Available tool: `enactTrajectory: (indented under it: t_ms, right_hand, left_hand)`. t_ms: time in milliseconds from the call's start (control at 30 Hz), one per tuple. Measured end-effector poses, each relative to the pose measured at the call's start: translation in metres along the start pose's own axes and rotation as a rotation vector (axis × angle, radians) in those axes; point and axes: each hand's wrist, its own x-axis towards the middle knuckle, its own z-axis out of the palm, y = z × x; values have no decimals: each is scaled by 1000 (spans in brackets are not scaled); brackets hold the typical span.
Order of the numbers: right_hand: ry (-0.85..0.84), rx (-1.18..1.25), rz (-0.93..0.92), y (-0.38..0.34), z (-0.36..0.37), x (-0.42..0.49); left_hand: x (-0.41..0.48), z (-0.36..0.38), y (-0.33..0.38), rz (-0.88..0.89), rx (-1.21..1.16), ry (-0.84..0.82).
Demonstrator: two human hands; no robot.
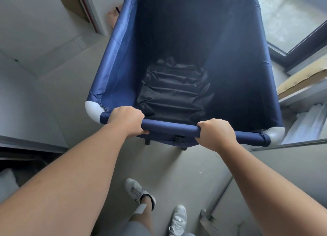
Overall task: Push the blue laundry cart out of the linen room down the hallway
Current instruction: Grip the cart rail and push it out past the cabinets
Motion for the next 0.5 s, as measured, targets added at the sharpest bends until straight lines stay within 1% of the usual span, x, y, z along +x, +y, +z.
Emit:
enactTrajectory:
  t_ms: [200,300,500]
  right_hand:
    - [-15,16,-4,13,14,-39]
    - [-25,3,-30,17,24,-67]
    - [-101,-22,-41,25,35,-114]
  left_hand:
    - [-33,9,36,-3,-26,-36]
    - [-56,14,53,7,-36,-81]
    - [-98,20,88,44,-69,-179]
